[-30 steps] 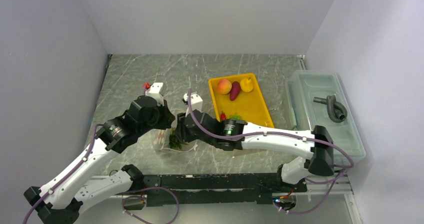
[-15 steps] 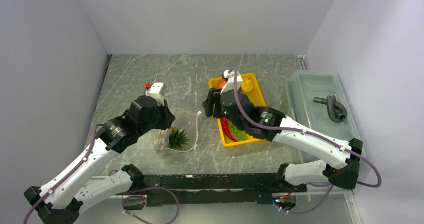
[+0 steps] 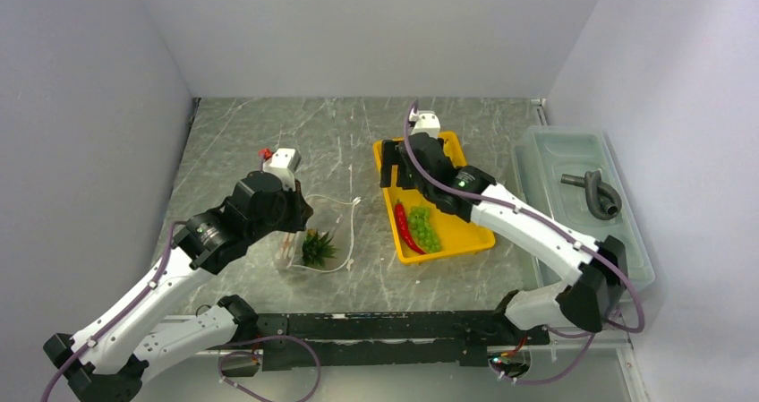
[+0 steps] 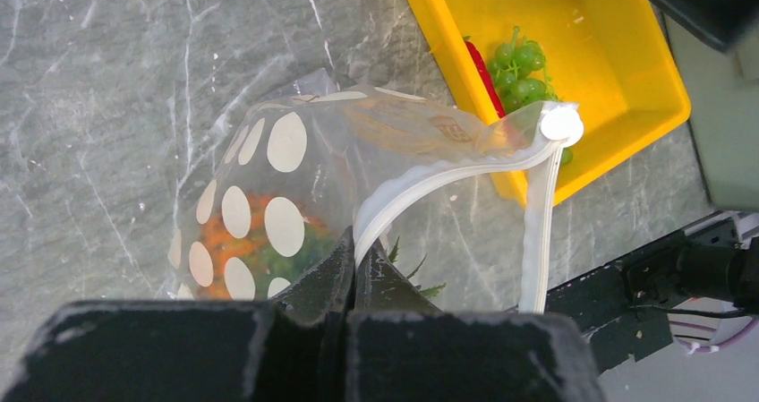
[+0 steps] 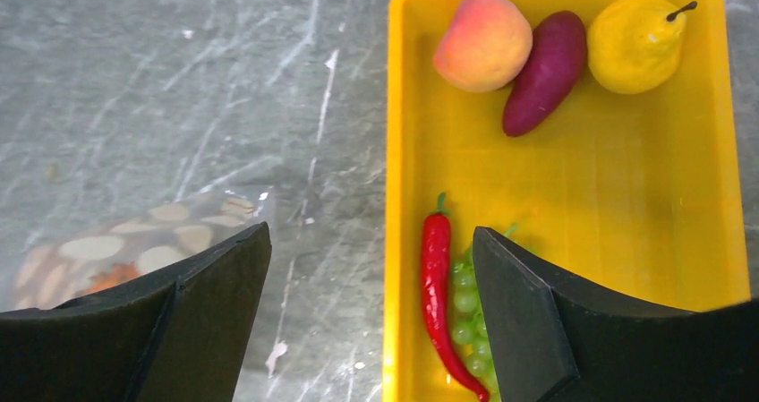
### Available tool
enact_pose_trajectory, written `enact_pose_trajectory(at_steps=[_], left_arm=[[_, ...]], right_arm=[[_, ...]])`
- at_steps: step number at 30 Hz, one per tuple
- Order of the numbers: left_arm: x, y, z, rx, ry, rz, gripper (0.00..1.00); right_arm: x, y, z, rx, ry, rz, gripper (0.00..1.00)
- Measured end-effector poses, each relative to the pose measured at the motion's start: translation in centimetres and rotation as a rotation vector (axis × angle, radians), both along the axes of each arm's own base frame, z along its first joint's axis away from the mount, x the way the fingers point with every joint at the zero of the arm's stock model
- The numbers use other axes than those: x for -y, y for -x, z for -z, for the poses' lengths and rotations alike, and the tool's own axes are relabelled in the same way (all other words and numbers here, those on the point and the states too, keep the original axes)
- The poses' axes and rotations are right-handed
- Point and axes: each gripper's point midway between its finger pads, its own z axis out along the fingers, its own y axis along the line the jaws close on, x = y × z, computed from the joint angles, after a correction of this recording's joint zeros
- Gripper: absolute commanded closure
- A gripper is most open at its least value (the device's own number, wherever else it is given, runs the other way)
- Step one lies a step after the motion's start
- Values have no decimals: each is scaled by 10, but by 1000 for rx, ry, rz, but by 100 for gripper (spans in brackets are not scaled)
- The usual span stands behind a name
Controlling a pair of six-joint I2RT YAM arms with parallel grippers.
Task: Place the food in the zip-top bag and seal the zipper
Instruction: Pick up the fake fruit from the bin.
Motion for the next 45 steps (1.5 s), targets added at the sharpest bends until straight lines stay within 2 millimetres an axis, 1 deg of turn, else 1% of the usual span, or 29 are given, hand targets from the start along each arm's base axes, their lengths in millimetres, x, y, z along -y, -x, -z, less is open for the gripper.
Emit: enact_pose_trajectory(at_steps=[5, 9, 13, 21, 25, 30, 38, 45], left_arm=[[-1, -1, -1, 9, -18, 10, 100], [-3, 0, -5, 19, -35, 19, 100], [-4, 0, -10, 30, -46, 29, 100], [-4, 0, -9, 39, -67, 53, 100], [-3, 0, -9, 38, -70, 60, 100], [-2, 0, -9, 39, -66, 66, 100], [-4, 3, -9, 47, -59, 66, 100], [-4, 4, -9, 47, -55, 70, 100]], right_arm=[[13, -28, 33, -72, 41, 43, 10], [22, -49, 55, -126, 58, 80, 8], [25, -68, 69, -161, 50, 101, 8], [26, -111, 91, -209, 20, 140, 8], [28, -128, 105, -235, 18, 156, 8], [31, -142, 122, -266, 13, 172, 11], [33, -160, 143, -297, 9, 197, 13], [28, -173, 151, -301, 7, 202, 16]])
